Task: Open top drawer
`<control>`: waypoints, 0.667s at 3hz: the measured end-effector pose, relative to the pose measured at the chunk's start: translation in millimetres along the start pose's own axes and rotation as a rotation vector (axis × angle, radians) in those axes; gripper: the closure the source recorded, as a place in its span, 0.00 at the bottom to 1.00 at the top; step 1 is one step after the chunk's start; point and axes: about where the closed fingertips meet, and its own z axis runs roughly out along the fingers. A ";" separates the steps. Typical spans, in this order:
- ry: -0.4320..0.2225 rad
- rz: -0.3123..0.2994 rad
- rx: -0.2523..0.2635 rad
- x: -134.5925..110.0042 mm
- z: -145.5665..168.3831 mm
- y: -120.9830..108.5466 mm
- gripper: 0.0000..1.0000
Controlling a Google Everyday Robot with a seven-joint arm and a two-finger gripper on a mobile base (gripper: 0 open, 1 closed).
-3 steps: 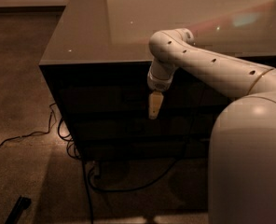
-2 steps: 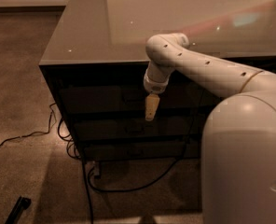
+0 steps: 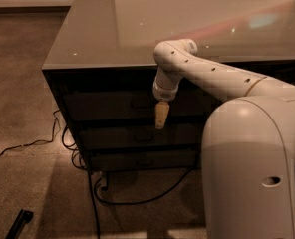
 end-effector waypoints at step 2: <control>0.057 0.021 -0.017 13.4 1.4 2.3 0.41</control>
Offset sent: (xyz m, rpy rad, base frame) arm -0.0303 -0.0287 0.0307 -0.0944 0.0074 -0.0479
